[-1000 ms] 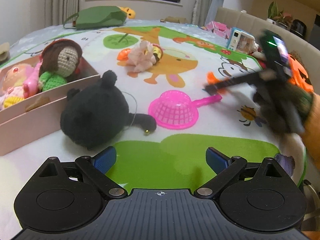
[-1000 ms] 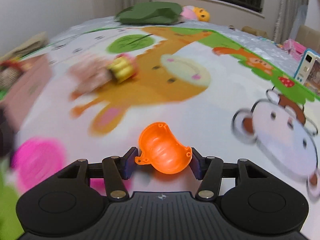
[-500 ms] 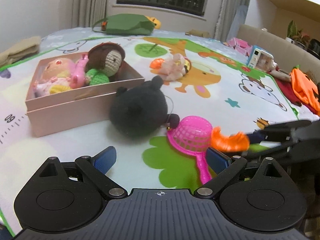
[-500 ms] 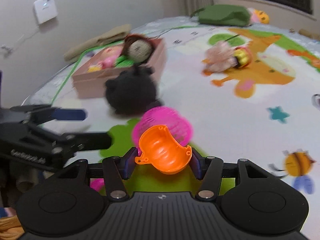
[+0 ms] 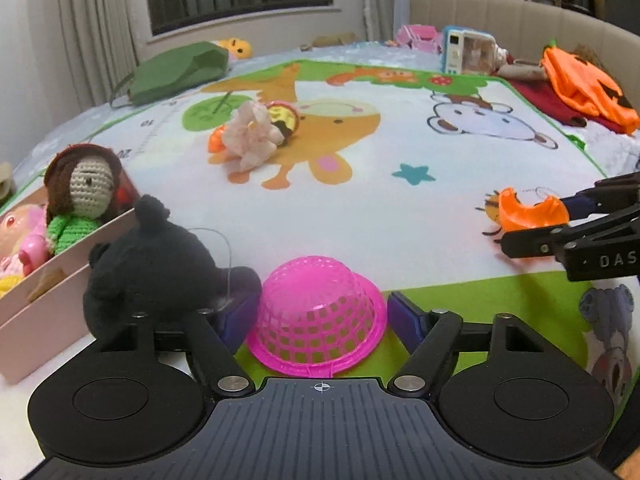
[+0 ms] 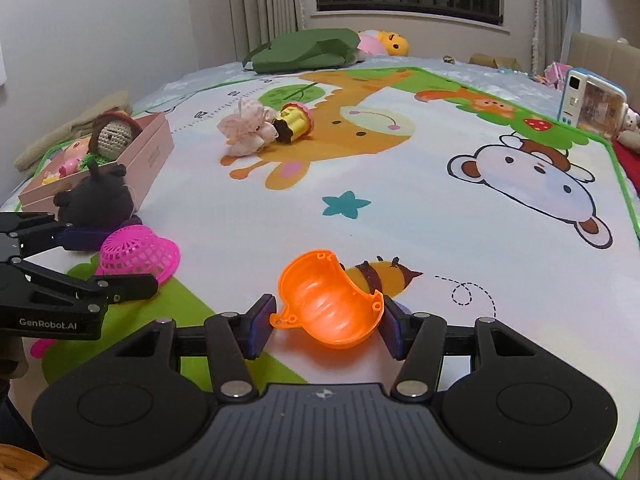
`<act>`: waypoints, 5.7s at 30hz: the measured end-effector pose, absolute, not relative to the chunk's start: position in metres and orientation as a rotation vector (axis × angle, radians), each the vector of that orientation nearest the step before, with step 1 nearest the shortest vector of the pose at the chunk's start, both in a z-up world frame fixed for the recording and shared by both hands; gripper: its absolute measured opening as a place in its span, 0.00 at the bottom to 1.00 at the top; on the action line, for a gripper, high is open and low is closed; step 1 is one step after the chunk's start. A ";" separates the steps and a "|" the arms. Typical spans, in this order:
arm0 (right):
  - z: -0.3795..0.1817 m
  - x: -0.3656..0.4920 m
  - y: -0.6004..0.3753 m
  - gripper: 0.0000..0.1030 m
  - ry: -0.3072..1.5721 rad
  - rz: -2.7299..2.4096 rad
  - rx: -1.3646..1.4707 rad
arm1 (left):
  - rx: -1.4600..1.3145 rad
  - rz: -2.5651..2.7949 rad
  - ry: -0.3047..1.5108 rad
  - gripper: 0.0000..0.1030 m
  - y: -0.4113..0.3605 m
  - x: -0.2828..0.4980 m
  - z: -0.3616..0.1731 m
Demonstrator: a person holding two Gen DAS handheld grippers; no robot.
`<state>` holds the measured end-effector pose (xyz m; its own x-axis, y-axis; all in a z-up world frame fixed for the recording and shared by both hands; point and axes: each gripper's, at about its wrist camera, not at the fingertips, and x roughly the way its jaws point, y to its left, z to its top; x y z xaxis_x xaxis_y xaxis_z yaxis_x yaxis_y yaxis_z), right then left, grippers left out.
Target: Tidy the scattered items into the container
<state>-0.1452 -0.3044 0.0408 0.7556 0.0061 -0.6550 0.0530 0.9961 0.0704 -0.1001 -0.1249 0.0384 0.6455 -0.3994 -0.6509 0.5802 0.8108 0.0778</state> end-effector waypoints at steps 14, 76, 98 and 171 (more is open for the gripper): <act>0.051 -0.129 -0.193 0.53 0.741 0.252 -0.020 | 0.176 -0.438 0.618 0.65 -0.020 -0.146 0.059; 0.128 0.009 -0.089 0.55 0.518 0.323 -0.231 | -0.117 -0.318 0.554 0.95 0.081 -0.066 0.074; 0.059 0.113 -0.224 0.83 0.632 -0.048 -0.031 | -0.127 -0.529 0.669 0.97 0.034 -0.046 0.042; 0.098 -0.078 -0.179 0.80 0.683 0.182 0.140 | 0.116 -0.703 0.565 0.96 -0.020 -0.116 0.037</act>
